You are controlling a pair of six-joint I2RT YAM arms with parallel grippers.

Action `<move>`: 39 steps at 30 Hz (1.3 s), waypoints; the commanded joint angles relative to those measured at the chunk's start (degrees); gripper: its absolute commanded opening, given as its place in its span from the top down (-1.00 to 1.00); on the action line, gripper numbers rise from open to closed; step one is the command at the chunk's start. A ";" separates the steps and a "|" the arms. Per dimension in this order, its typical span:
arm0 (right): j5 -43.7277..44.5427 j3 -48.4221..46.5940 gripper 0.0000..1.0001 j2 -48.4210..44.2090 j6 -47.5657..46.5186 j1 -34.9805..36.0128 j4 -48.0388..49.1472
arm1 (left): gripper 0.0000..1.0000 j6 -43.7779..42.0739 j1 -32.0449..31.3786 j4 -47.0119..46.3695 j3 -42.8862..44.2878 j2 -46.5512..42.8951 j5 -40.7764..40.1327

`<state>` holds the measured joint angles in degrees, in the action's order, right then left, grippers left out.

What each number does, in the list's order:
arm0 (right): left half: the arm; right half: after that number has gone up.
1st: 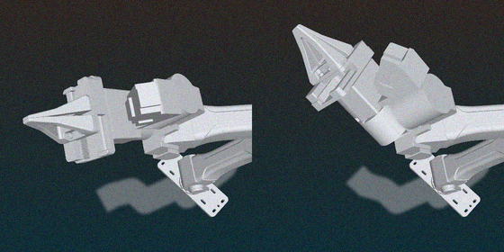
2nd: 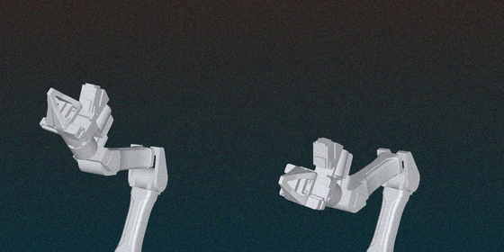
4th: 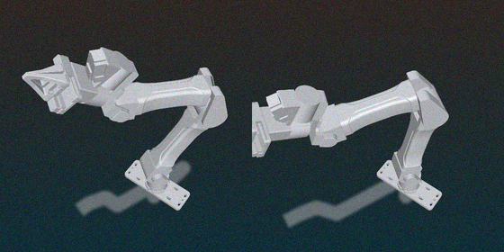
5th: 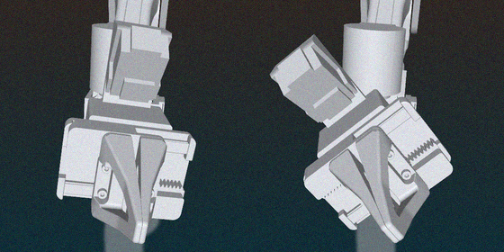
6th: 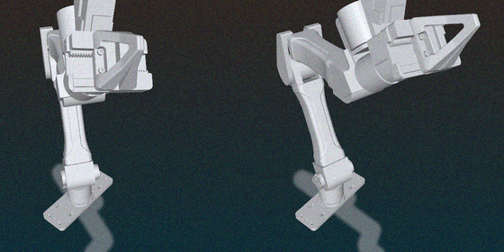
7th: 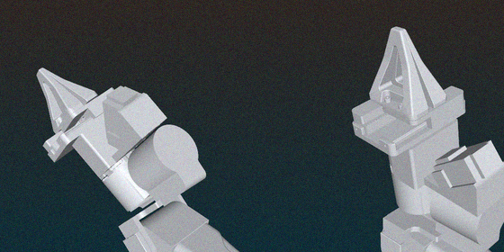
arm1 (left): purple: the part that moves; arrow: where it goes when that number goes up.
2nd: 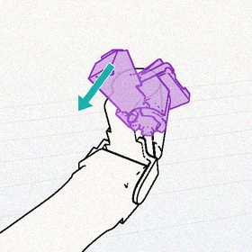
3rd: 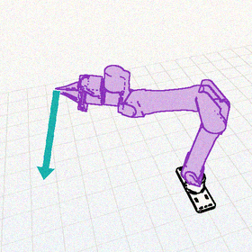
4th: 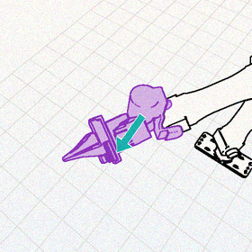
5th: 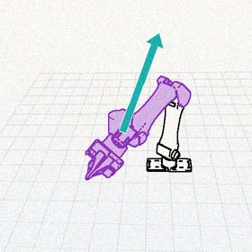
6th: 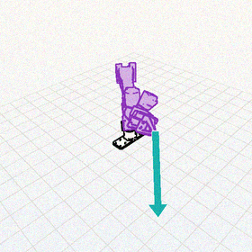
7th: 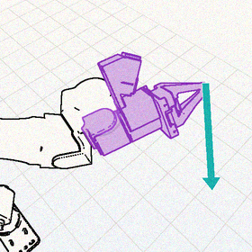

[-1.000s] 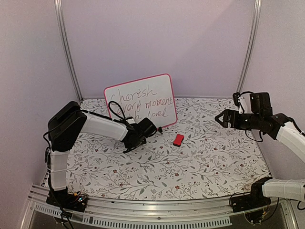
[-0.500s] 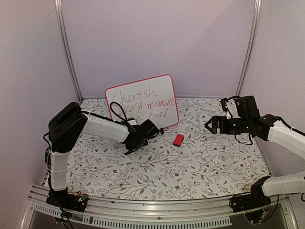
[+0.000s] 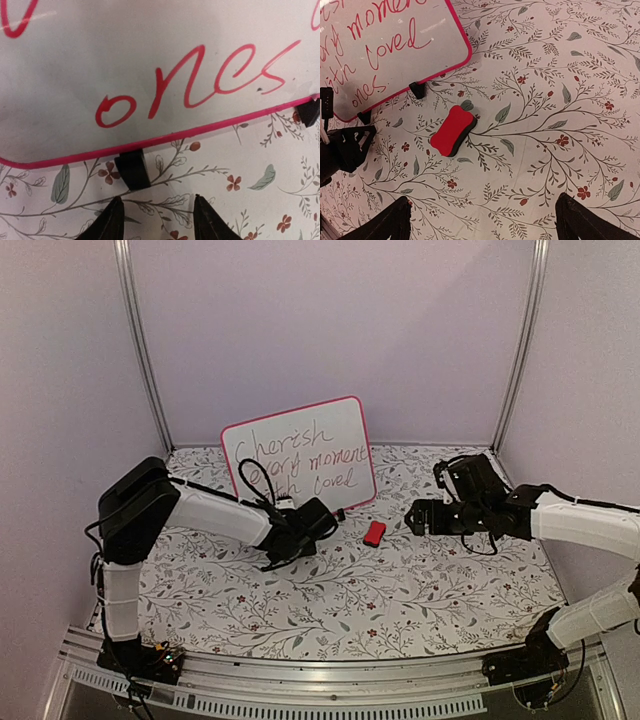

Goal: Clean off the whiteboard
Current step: Move the whiteboard to the center of the board, then pick up the whiteboard eraser from the center of the board.

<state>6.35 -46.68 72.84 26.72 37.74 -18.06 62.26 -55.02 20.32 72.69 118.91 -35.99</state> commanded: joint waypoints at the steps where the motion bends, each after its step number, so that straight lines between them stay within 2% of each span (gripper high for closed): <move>1: 5.86 -3.42 -0.98 4.56 3.45 2.90 2.33 | 0.01 -0.21 -2.13 -1.46 -3.18 -4.93 1.83; 5: 8.05 -5.79 -0.98 8.47 7.11 4.54 2.47 | -0.23 -1.90 -3.41 -4.06 -7.20 -10.14 0.85; 9: 9.60 -12.18 -0.98 13.86 11.74 6.08 -1.73 | -0.64 -3.13 -4.33 -4.34 -10.82 -17.22 -1.28; 11: 10.90 -15.76 -0.98 17.22 11.22 8.05 -3.56 | -0.75 -2.91 -4.67 -3.54 -13.13 -21.22 -2.82; 13: 14.55 -18.74 -0.98 20.01 9.12 10.54 -4.69 | -0.76 -2.55 -4.82 -2.98 -15.84 -25.65 -4.21; 17: 14.88 -22.22 -0.98 22.98 7.96 12.75 -4.62 | -0.76 -1.89 -4.89 -1.32 -21.30 -35.61 -7.43; 21: 12.57 -20.49 -0.98 22.10 12.57 12.67 -0.03 | -0.80 -2.79 -4.86 1.02 -24.79 -44.48 -10.91; 24: 12.83 -24.11 -0.98 23.99 15.31 12.71 -2.87 | -0.86 -3.14 -4.71 2.90 -25.89 -49.21 -13.10; 30: 17.58 -34.01 -0.98 33.38 20.32 12.72 -14.31 | -0.97 0.13 -4.29 8.27 -27.35 -54.47 -16.37; 39: 14.93 -31.94 -0.98 35.23 29.15 12.71 -13.07 | -0.99 1.08 -3.24 10.04 -28.84 -57.90 -16.32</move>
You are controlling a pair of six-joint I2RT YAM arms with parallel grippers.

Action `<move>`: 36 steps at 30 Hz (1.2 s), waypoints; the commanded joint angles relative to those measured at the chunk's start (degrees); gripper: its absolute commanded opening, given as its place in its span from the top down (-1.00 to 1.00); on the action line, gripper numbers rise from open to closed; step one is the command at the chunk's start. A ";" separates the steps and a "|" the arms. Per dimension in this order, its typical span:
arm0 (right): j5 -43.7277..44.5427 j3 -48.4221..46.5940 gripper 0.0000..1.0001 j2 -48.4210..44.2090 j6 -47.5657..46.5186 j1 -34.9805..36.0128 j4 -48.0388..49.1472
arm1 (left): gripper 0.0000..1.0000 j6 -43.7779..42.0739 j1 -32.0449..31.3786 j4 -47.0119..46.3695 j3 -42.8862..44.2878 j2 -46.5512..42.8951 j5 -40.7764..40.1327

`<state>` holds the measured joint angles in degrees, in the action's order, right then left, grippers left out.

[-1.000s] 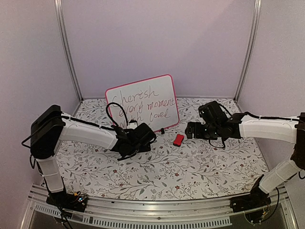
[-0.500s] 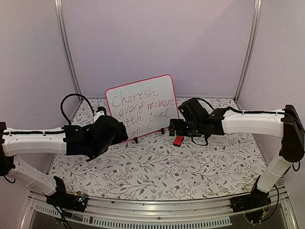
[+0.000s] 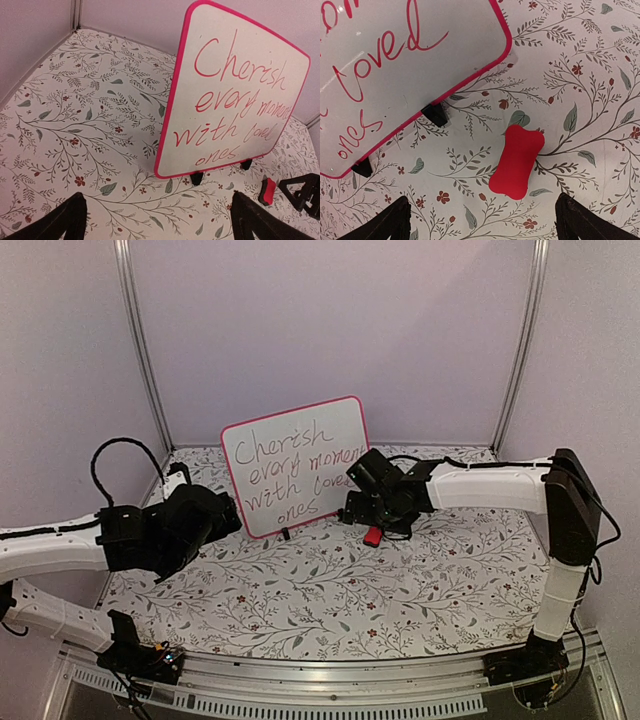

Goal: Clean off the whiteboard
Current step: Pick up the whiteboard eraser from the center of the board.

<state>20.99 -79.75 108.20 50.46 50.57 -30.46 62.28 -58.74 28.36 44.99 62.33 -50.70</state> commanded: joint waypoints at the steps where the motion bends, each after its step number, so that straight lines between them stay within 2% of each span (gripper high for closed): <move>1: -0.13 1.43 -0.98 -0.17 5.39 -0.23 -0.11 | -0.99 1.12 0.61 1.86 -1.40 -1.48 -1.56; 6: -2.65 1.71 -0.98 1.97 6.75 -1.52 0.33 | -0.99 1.25 0.69 1.23 -2.01 -1.86 -1.10; 19: -0.53 -1.11 -0.98 9.26 8.08 -2.59 -3.61 | -0.99 1.70 0.65 0.56 -2.89 -2.47 -0.69; 36: 1.24 2.08 -0.98 8.92 5.53 -4.32 -4.52 | -0.99 0.66 0.71 -1.62 -2.90 -2.17 -0.70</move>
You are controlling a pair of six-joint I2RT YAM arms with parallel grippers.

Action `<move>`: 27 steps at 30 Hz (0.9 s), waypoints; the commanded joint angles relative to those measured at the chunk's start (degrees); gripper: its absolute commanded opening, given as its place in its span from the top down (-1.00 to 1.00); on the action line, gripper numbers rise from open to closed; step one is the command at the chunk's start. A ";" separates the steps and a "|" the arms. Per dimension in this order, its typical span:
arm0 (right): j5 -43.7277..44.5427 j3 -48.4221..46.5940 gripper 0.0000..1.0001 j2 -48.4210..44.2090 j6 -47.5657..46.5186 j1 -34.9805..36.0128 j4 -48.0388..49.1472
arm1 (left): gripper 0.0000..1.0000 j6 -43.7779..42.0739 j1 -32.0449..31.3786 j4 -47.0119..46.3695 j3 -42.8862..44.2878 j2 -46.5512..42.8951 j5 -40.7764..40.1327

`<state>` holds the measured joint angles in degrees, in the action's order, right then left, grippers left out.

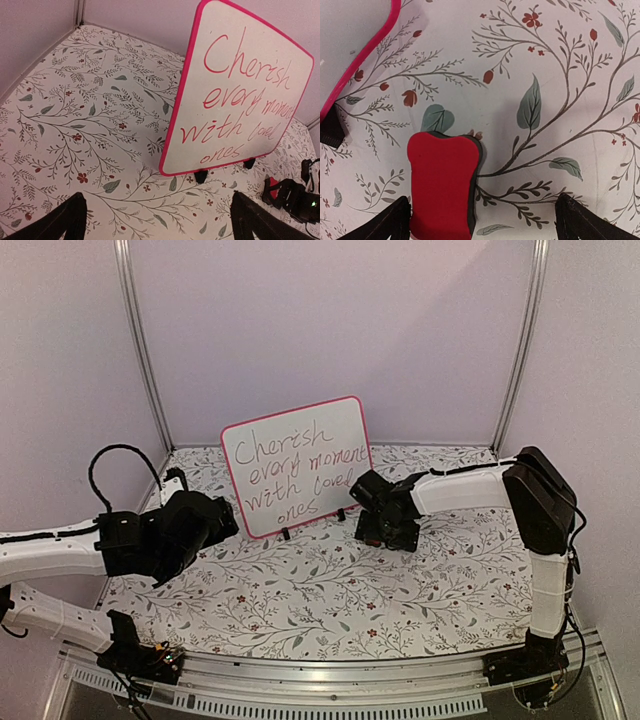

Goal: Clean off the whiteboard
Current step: Pick up the whiteboard eraser from the center of the board.

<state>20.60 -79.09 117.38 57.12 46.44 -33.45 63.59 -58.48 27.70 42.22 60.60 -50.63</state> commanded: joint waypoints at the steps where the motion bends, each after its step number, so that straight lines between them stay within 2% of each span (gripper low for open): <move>1: 1.80 1.90 -0.98 -0.65 -1.49 -0.18 -1.45 | -0.99 -0.74 0.40 -0.96 -0.04 -0.52 -0.86; 9: 1.38 6.09 -0.98 -4.19 -5.87 -0.13 0.90 | -0.99 -1.27 0.47 -1.85 -0.28 -1.04 -0.99; 20: -1.60 1.64 -0.98 -1.34 -28.60 -0.20 7.53 | -0.99 -1.10 0.43 -2.04 -0.36 -1.49 -0.43; 27: -2.21 0.60 -0.98 1.17 -31.78 -1.08 8.90 | -0.99 -0.60 0.43 -1.44 -1.20 -2.97 -0.02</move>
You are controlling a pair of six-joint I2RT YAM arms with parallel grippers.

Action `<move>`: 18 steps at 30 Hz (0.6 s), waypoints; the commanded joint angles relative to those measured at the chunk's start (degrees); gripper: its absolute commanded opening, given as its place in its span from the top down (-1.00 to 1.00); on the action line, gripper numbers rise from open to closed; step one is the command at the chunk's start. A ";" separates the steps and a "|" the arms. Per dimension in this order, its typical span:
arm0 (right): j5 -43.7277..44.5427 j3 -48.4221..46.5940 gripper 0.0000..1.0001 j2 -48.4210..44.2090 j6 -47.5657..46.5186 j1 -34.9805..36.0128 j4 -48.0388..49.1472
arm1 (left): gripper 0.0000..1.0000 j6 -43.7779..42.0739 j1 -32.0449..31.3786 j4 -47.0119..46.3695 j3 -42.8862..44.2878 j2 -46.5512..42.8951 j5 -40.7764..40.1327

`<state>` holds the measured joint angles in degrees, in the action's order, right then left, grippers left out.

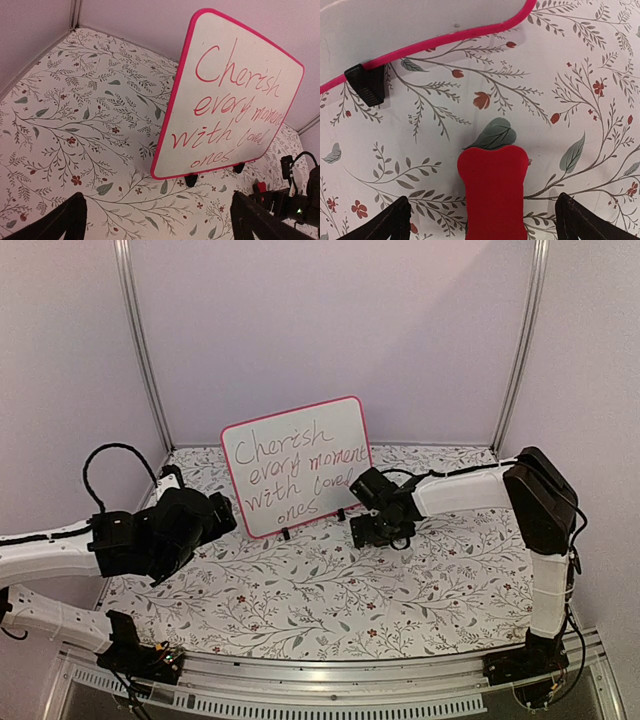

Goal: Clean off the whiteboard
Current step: Pick up the whiteboard eraser from the center of the board.

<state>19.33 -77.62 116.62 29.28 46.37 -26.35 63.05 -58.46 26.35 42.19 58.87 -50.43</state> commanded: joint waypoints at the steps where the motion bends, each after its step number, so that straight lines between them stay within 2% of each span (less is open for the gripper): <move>1: -1.92 -0.72 -0.98 1.95 -4.15 -1.28 2.48 | -0.99 0.09 0.37 -0.05 -1.30 -1.42 -0.19; 8: -3.14 0.41 -0.98 1.82 -4.59 -2.11 3.71 | -0.99 0.67 0.39 0.06 -1.73 -1.74 0.25; 11: -4.26 1.39 -0.90 1.72 -5.30 -2.40 4.81 | -0.99 0.67 0.37 -0.02 -1.71 -1.76 0.25; 18: -5.49 3.62 -0.44 -0.04 -5.77 -2.95 7.01 | -0.99 0.28 0.43 -1.48 -1.68 -1.67 1.13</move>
<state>14.87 -75.37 117.51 24.10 44.05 -19.86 63.48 -58.43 26.24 41.25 57.74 -49.78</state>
